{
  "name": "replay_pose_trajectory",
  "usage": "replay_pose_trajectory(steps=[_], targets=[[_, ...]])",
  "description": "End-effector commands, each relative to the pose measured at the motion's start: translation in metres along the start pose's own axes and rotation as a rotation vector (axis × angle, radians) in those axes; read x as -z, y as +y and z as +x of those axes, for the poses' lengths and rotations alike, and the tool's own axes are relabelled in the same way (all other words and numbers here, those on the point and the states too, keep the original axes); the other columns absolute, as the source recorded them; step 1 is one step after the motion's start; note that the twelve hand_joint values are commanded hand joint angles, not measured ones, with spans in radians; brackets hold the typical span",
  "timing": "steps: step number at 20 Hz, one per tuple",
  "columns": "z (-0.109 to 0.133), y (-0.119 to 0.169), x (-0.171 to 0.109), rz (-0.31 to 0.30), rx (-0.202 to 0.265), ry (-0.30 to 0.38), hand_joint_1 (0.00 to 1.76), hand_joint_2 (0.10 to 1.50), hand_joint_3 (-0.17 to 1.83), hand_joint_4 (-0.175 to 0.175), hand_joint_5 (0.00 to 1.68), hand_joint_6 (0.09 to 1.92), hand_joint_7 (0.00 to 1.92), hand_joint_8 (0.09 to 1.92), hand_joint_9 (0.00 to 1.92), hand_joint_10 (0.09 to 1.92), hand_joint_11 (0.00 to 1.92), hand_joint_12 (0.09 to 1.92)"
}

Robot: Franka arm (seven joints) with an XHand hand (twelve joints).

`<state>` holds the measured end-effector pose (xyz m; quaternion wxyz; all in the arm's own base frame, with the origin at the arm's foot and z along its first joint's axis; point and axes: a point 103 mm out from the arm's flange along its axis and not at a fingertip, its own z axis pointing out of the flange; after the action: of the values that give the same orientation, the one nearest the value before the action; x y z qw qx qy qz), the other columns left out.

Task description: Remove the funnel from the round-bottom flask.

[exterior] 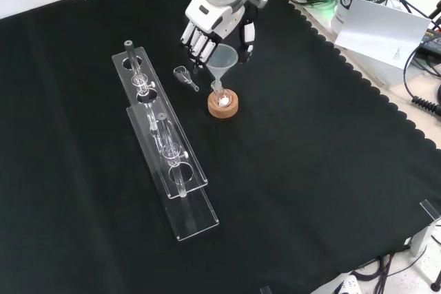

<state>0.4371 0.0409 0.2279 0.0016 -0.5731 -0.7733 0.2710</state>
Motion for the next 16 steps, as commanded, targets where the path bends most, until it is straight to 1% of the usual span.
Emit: replay_pose_trajectory(steps=[1, 16], targets=[[-0.011, -0.011, 0.026, 0.004, -0.019, -0.015, 0.8, 0.69, 0.52, -0.036, 0.52, 0.09, 0.49, 0.68, 0.76, 0.55, 0.47, 1.28], [-0.042, -0.035, 0.079, -0.038, -0.069, -0.003, 0.81, 0.68, 0.53, -0.035, 0.51, 0.09, 0.46, 0.67, 0.76, 0.54, 0.47, 1.28]])
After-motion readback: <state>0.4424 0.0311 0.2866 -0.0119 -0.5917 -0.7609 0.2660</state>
